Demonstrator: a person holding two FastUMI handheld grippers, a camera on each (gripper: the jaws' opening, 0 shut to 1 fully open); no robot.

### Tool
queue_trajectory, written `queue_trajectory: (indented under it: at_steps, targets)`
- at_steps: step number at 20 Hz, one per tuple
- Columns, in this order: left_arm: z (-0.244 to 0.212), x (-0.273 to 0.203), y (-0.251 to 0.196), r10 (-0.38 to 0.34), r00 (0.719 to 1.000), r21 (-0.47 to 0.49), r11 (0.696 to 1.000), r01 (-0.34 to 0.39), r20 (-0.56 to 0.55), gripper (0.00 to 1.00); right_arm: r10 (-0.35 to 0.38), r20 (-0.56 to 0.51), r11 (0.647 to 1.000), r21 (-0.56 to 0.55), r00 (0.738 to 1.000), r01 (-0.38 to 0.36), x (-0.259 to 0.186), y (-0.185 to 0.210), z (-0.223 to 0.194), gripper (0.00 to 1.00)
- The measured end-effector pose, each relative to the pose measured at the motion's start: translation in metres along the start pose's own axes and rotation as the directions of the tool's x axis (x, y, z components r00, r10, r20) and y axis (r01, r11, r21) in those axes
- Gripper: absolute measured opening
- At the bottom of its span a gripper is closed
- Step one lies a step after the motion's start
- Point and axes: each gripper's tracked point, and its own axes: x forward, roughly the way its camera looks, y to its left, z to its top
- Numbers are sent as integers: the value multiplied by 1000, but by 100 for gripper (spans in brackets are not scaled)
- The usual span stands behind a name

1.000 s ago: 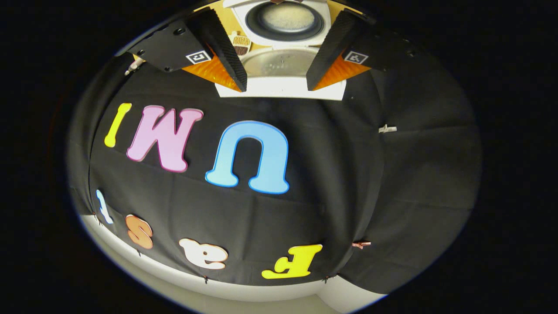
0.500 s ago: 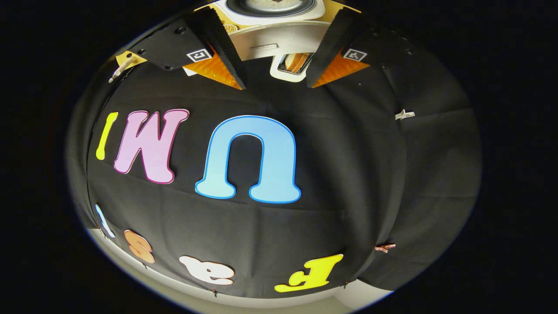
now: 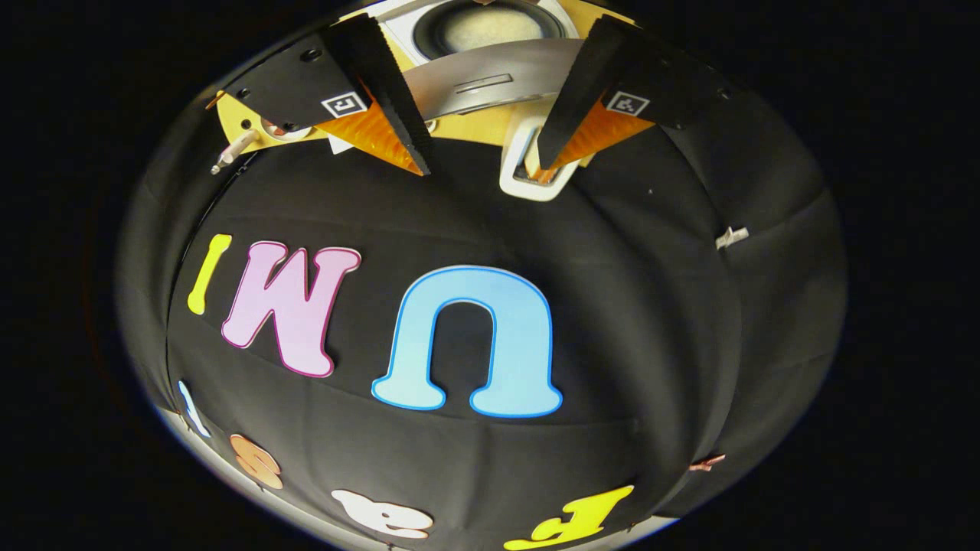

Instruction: Close the left gripper, press the button to open the rice cooker; take a wooden spoon from the chopstick holder with the right hand, scoop a spoonful of rice and pour it into the rice cooker, then put the wooden spoon back into the chopstick holder.

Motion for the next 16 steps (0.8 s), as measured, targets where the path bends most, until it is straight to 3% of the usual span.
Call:
queue_trajectory:
  at_steps: [8, 12, 16]
  targets:
    - [-103, -48, -22, 65, 992, -56, 996, -71, -104, 98, 35, 53, 997, 74, 998, -39, 8, -7, 20, 99]
    - [-158, -55, -28, 102, 988, -6, 995, -103, -114, 98, 33, 69, 996, 78, 997, -38, 7, -17, 23, 99]
    - [-210, -55, -34, 111, 982, -49, 992, -120, -152, 98, 32, 77, 997, 67, 997, -37, 4, -22, 26, 99]
